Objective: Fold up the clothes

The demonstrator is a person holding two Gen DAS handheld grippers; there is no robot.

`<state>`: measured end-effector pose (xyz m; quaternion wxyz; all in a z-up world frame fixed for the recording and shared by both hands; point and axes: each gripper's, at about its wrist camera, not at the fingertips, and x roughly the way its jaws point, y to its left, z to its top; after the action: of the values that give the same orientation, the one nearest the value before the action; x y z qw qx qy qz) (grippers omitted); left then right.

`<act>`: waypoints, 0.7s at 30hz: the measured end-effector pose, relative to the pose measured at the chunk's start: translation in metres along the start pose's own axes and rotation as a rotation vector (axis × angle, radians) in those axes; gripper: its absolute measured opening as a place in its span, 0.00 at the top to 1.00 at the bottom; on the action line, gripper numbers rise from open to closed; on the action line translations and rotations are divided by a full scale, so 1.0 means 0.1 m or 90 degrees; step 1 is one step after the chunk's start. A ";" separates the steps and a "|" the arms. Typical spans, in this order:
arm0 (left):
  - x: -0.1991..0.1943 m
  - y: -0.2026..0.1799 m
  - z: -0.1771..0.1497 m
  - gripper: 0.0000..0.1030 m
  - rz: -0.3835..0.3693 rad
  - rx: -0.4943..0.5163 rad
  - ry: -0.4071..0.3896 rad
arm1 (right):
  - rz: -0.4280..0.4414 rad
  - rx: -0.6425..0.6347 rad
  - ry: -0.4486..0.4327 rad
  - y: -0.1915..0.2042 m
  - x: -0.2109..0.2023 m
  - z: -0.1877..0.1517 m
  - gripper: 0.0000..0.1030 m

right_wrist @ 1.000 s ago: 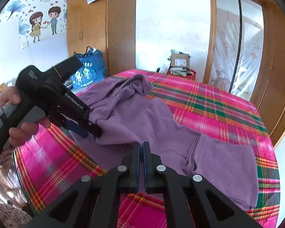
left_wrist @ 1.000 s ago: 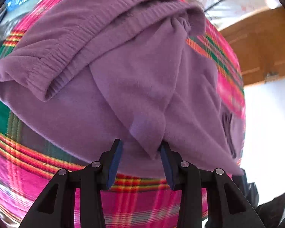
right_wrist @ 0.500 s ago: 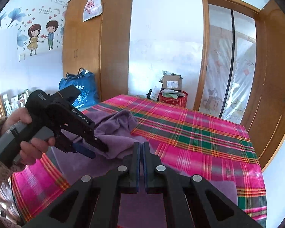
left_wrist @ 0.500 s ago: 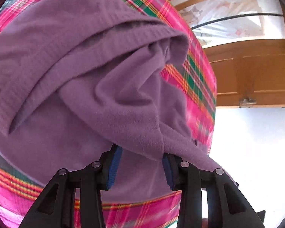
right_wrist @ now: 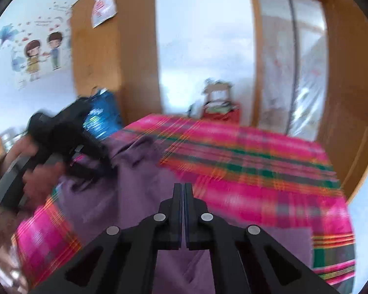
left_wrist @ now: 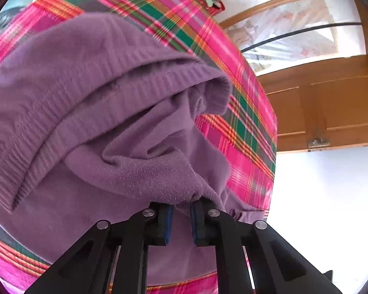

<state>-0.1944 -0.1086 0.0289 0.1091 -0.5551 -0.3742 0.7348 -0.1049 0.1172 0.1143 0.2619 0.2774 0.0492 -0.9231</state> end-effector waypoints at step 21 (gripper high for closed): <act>-0.08 -0.45 0.40 0.91 0.019 0.067 -0.073 | -0.109 -0.005 0.060 -0.30 0.19 -0.20 0.88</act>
<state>-0.2385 -0.0986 0.0694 0.1055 -0.5111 -0.3323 0.7856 -0.1240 0.1385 0.0856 0.1807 0.3141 0.0885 -0.9278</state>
